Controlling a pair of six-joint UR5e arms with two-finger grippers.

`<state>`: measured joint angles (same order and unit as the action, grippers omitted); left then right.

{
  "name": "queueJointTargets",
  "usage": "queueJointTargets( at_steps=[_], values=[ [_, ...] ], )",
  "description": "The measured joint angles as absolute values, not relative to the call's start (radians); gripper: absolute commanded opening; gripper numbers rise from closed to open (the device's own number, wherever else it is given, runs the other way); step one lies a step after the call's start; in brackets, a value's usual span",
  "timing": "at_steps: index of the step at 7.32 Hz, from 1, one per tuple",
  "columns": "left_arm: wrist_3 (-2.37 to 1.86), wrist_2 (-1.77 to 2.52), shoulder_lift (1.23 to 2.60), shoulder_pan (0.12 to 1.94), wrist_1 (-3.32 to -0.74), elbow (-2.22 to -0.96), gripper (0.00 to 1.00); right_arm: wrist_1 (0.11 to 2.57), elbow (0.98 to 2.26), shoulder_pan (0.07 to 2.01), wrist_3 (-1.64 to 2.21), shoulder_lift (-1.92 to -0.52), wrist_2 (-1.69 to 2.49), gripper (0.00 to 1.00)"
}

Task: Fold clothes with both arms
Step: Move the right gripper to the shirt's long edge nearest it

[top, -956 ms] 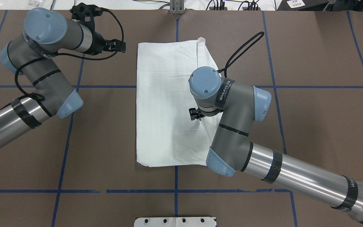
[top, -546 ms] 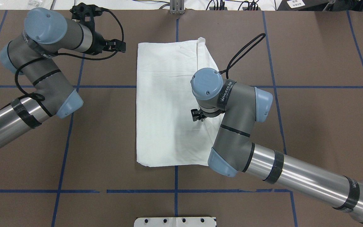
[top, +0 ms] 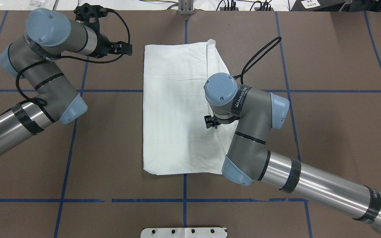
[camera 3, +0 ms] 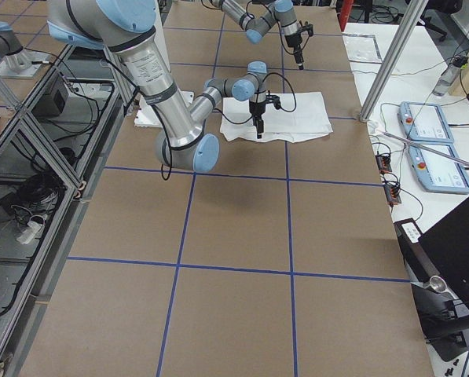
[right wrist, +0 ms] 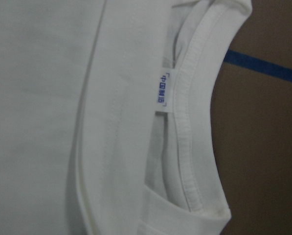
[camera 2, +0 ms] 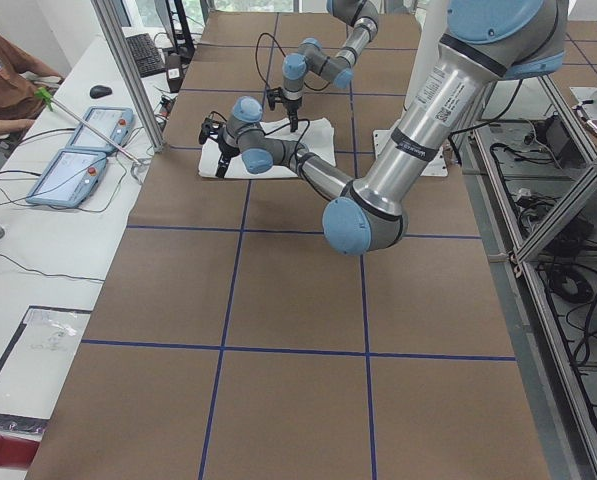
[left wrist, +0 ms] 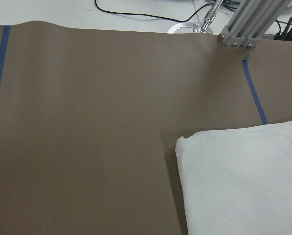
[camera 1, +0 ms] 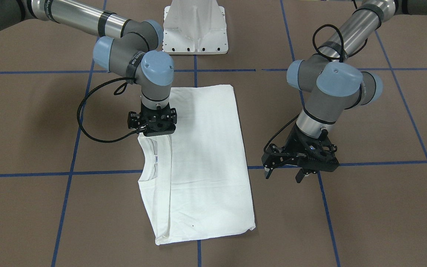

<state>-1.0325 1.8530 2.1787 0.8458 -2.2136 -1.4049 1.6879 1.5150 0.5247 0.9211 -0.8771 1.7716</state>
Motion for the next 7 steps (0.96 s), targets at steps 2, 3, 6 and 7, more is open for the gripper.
queueJointTargets(
  at_steps=[2,3,6,7],
  values=[
    [-1.034,1.853,2.18,0.846,-2.214,-1.405,1.0,1.687,1.528,0.544,0.913,-0.897,1.808,1.0],
    [-1.035,1.853,2.181,0.845,-2.215,-1.404,1.0,1.686,1.554,0.556,0.907,-0.929,1.821,1.0],
    [-1.038,1.853,2.182,0.845,-2.215,-1.405,1.0,1.687,1.667,0.586,0.875,-1.039,1.836,1.0],
    [-1.036,1.853,2.181,0.845,-2.215,-1.405,1.0,1.687,1.689,0.594,0.872,-1.048,1.839,1.0]
  ],
)
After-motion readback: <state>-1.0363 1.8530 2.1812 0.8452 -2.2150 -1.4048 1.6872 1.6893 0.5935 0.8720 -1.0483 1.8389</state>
